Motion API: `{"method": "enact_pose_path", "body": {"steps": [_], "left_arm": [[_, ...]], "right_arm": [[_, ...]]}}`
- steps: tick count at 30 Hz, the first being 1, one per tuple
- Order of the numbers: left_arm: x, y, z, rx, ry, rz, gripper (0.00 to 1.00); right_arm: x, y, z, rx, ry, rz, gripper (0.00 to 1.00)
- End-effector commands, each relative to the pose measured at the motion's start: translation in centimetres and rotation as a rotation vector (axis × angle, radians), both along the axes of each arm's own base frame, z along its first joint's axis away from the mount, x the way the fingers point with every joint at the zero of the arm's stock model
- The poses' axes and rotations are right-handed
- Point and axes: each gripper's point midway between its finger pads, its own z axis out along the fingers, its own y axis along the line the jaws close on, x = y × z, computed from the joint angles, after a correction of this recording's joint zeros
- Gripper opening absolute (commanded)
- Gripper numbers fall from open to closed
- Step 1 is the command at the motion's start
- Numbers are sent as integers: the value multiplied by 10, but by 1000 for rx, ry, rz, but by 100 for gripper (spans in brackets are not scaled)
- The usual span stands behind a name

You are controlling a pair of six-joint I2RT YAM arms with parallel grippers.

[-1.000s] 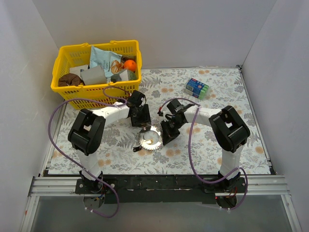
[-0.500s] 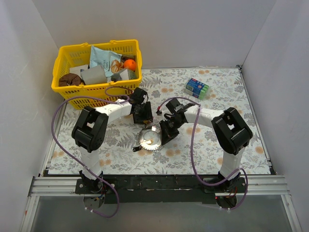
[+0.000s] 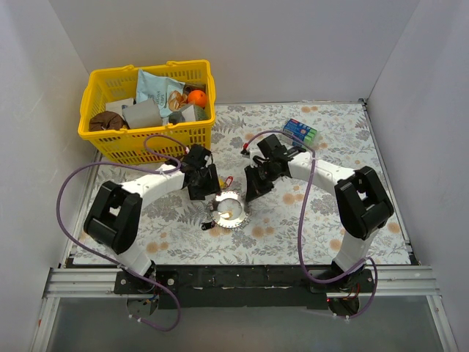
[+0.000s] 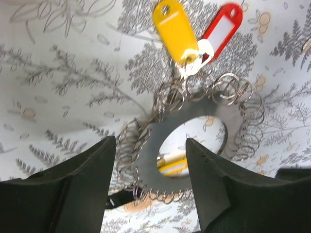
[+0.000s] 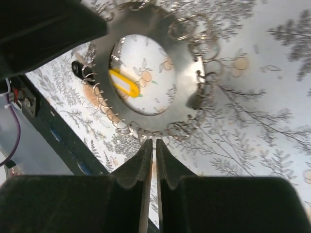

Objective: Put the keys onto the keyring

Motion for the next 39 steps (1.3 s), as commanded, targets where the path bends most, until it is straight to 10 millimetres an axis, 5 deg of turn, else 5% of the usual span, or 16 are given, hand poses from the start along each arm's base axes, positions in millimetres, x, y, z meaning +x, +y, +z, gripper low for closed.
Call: {"method": "enact_pose_path", "body": {"steps": [1,16,39], "left_arm": [[-11,8,12,-26,-28,53,59],[-47,2,-13,-137,81,96,59],[-17,-6,-6,-99,22,41,54]], "right_arm": [[23,-11,-3,-30,-31,-50,15],[40,-14,-43,-98,-2,-102,15],[-12,-17,-59,-79,104,-41,15]]}}
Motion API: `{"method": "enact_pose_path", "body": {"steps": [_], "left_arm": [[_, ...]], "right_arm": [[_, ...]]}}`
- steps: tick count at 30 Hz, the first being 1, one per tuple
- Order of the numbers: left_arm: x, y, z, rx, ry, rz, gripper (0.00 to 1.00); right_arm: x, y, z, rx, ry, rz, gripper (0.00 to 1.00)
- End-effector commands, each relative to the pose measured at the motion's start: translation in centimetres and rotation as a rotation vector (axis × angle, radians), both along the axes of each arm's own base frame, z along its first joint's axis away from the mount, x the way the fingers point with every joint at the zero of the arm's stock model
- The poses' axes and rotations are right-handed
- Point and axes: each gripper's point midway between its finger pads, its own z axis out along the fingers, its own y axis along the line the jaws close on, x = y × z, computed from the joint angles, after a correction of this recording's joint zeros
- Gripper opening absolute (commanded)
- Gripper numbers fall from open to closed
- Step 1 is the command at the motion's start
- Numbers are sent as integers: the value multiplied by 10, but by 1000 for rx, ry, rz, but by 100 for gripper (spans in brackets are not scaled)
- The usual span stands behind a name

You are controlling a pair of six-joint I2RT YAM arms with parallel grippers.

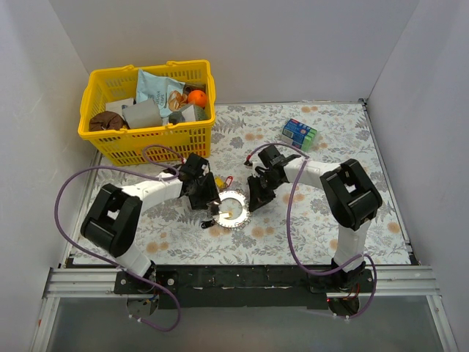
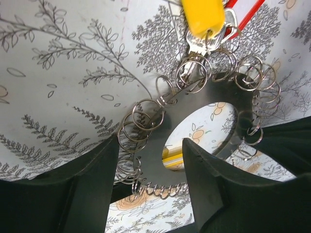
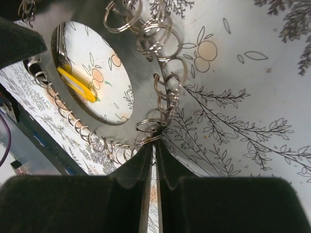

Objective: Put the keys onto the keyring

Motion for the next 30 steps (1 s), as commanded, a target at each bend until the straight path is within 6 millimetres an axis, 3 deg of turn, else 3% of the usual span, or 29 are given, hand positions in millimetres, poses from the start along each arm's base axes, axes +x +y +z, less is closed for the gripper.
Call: {"method": "enact_pose_path", "body": {"steps": [1,18,30], "left_arm": [[17,-4,9,14,-49,-23,53],[47,2,10,133,-105,-89,52],[66,-11,31,112,-170,-134,53]], "right_arm": [[-13,-1,0,-11,0,21,15],[-53,4,7,27,46,103,15],[-52,41,29,107,33,104,15]]}}
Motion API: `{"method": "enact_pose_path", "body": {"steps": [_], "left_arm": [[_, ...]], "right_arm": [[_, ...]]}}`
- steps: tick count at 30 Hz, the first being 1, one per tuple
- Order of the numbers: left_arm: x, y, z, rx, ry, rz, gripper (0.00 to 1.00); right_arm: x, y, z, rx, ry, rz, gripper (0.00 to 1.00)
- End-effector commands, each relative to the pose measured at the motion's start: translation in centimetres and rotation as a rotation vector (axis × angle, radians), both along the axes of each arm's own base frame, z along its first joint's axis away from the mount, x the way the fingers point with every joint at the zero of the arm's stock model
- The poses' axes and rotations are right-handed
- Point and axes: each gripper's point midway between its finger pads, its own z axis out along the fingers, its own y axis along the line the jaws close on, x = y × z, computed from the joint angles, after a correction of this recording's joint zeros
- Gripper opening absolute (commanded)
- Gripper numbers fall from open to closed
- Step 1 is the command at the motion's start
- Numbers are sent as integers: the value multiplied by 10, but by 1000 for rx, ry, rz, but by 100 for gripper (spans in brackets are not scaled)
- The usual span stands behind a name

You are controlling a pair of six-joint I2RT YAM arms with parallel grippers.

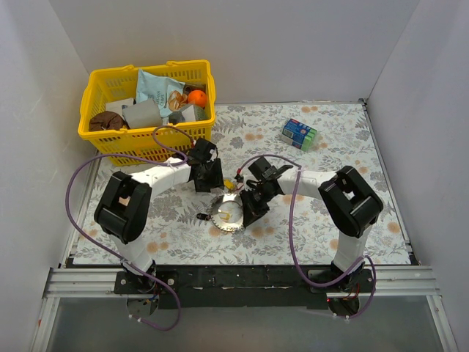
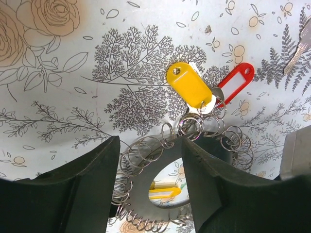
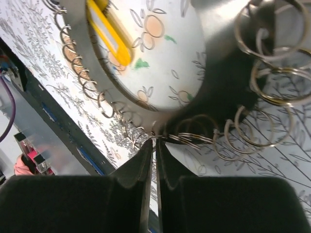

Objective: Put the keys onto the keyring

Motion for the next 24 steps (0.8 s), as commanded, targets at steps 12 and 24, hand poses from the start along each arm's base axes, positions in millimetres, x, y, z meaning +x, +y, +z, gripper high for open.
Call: {"method": "enact_pose_path", "body": {"steps": [12,24], "left_arm": [[-1,-8,69,-139,-234,-98,59],[-4,4,135,-167,-526,-172,84]], "right_arm": [[16,5,51,44,-186,-15,61],[85,-43,84,83,-344,-172,77]]}}
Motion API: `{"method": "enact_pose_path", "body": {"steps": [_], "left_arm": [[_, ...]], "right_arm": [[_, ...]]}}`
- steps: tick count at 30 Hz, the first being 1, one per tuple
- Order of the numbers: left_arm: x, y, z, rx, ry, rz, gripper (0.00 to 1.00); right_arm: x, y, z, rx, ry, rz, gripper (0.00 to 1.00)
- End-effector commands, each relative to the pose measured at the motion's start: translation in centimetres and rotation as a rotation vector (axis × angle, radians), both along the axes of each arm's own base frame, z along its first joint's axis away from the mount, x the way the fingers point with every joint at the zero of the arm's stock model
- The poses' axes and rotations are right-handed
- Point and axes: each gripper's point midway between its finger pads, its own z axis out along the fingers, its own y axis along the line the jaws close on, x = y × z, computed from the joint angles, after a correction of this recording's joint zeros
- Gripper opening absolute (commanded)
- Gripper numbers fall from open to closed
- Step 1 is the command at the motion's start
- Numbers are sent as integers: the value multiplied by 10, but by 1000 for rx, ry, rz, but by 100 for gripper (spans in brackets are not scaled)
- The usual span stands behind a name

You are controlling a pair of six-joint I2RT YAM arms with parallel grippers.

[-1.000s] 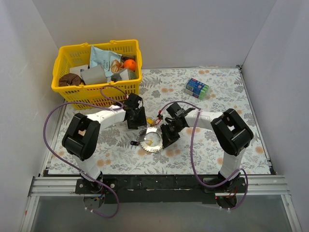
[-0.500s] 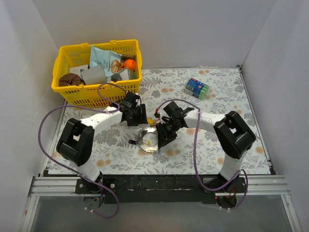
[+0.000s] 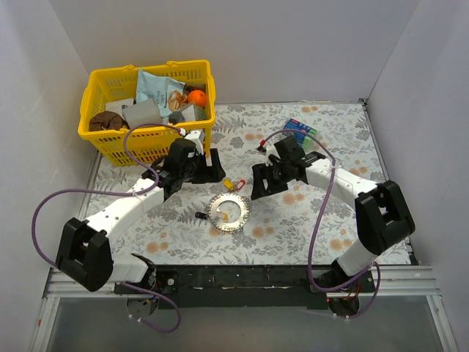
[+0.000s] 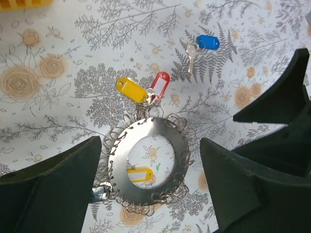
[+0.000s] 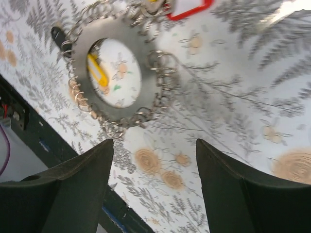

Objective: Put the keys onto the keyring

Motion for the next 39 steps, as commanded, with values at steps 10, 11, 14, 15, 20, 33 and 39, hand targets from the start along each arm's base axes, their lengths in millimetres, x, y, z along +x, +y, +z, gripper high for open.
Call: {"method": "enact_pose_path", "body": {"steps": [10,11,14,15,20,33,39], "left_arm": [[-17,-16,35,-82,-174,-198,98],[-17,-18,34,-91,-162,-206,98],[-18,-29,28,-113,-119,-247,98],[-18,-31,27,-117,-109,-257,98],[-16,-40,20,-130,-75,-289,96],[-12,-56,4,-129,-22,-293,85],[-8,-68,-14,-115,28,-303,76]], "right_arm": [[37,-6,12,79,-25,-23,73],[38,-5,12,82,-21,-22,70],[39,-2,10,92,0,-23,63],[39,-1,8,93,6,-21,62],[40,4,1,100,47,-11,54],[49,14,-18,100,116,-4,45],[57,18,-24,88,138,-15,43]]}}
